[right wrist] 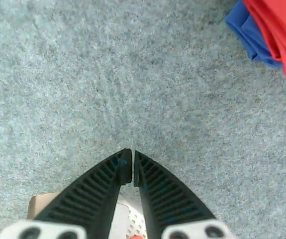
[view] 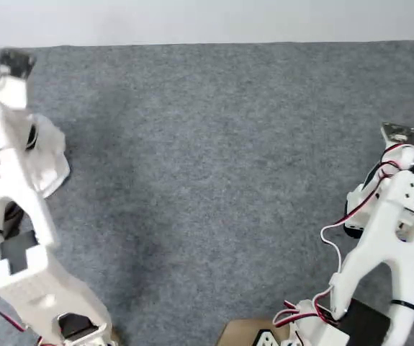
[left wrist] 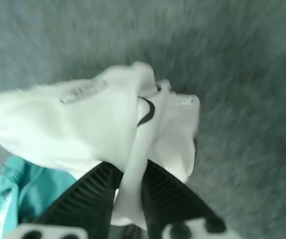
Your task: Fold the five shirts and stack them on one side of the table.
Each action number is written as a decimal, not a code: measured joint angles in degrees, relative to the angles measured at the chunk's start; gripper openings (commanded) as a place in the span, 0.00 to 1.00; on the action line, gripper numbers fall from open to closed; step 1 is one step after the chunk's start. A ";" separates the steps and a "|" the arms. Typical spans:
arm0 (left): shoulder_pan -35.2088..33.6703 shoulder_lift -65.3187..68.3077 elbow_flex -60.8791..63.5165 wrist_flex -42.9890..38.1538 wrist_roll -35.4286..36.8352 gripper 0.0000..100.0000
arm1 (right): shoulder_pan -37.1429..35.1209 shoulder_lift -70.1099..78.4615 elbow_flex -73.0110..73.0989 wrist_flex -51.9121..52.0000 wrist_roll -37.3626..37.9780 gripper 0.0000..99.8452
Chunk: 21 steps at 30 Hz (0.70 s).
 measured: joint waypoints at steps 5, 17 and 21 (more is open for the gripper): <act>9.23 -7.47 -3.78 1.76 8.88 0.00 | 0.00 0.00 0.00 0.00 0.00 0.01; 39.74 -16.35 -10.11 1.85 18.73 0.00 | 0.00 0.00 0.00 0.00 0.00 0.01; 46.33 -16.44 -11.78 1.49 18.73 0.00 | 0.00 0.00 0.00 0.00 0.00 0.01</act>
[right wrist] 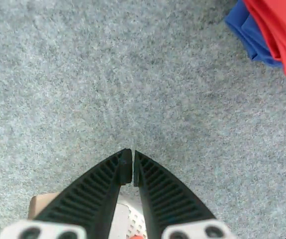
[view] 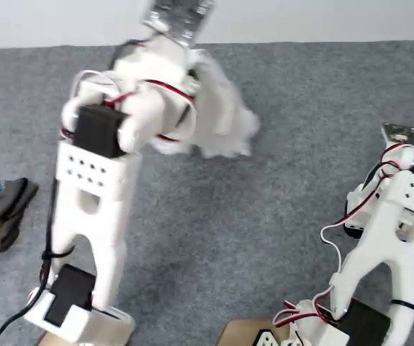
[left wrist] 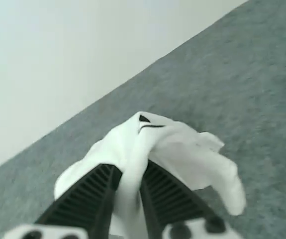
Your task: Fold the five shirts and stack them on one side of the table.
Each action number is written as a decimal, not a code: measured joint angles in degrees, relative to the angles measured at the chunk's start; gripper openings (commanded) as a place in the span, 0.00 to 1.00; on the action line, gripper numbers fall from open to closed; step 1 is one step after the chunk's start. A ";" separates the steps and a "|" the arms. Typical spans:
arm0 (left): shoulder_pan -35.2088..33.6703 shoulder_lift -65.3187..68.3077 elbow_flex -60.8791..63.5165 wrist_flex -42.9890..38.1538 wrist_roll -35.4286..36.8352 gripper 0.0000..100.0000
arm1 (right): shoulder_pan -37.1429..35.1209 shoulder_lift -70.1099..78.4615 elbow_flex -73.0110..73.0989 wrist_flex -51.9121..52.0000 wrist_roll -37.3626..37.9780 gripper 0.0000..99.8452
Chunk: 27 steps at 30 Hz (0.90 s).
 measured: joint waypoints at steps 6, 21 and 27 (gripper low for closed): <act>-1.41 0.00 9.58 1.49 0.00 0.00 | 0.00 0.00 0.00 0.00 0.00 0.01; -24.88 9.93 32.35 1.67 -11.60 0.15 | -14.95 0.00 0.00 0.00 2.29 0.01; -33.67 10.81 32.44 1.67 -18.46 0.15 | -28.84 0.00 0.00 -0.62 2.29 0.01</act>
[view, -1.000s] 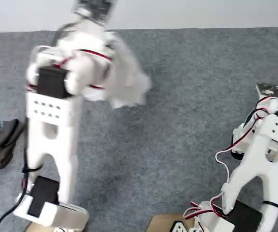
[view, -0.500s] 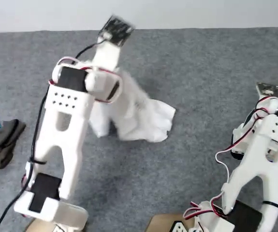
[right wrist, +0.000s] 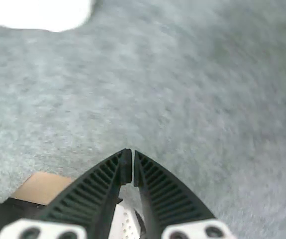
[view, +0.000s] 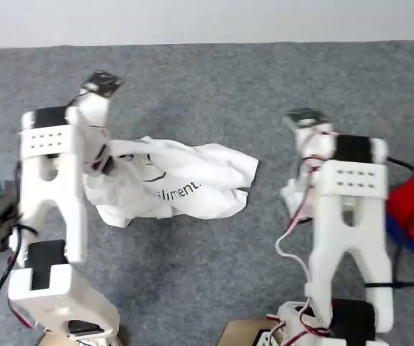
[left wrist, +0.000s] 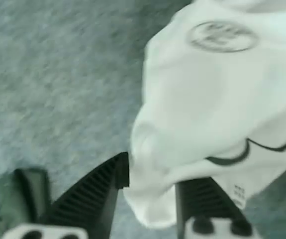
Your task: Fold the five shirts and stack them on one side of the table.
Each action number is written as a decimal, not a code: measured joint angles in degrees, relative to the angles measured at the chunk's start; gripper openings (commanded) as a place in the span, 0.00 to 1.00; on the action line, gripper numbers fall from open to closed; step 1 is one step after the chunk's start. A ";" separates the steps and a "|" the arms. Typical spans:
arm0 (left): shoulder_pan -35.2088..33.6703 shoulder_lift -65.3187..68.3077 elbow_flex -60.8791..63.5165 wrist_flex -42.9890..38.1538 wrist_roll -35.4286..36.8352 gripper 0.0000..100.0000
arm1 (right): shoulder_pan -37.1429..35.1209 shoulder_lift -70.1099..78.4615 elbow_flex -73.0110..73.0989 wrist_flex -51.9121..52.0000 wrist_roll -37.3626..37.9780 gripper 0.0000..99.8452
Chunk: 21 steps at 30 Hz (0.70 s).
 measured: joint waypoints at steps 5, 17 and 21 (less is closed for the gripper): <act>-6.33 0.00 0.26 0.00 -6.15 0.15 | -8.62 0.09 0.00 -4.31 0.00 0.01; -18.90 0.26 0.26 4.48 -15.38 0.15 | -17.14 18.11 -10.02 -7.91 0.09 0.08; -20.22 0.26 0.26 5.98 -15.38 0.15 | -19.16 25.23 -18.29 -6.07 0.09 0.18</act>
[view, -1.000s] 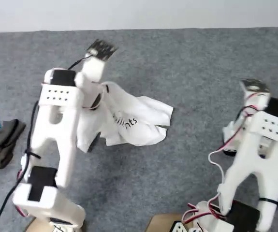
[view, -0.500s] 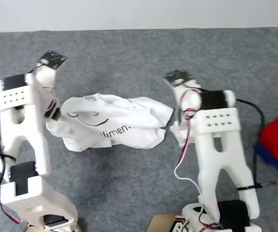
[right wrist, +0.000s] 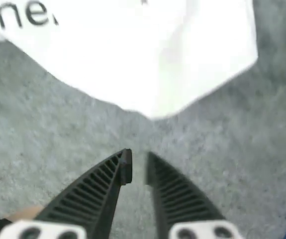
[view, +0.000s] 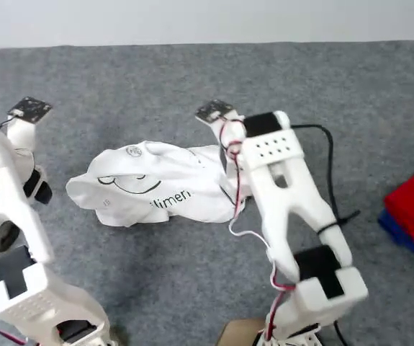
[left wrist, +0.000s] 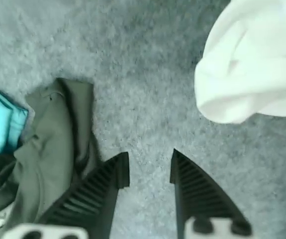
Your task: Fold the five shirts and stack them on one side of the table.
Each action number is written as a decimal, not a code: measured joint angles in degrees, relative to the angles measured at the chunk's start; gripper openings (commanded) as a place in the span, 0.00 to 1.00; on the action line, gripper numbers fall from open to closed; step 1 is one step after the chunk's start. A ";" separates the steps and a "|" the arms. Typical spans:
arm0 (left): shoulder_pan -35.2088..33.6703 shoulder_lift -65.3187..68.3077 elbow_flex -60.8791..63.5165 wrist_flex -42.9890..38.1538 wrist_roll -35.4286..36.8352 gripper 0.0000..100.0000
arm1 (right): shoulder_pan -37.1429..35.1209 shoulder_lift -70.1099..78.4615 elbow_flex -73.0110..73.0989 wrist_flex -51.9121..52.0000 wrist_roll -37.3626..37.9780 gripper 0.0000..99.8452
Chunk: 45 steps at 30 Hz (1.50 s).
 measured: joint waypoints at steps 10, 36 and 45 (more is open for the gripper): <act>-0.09 0.00 0.00 1.14 0.00 0.14 | -2.37 16.88 -16.09 2.46 0.09 0.18; -1.23 -6.15 0.00 0.79 10.55 0.14 | -13.36 25.58 -67.78 6.59 6.33 0.01; -1.76 -12.22 0.00 1.23 15.12 0.14 | -20.04 25.58 -75.08 6.68 8.79 0.01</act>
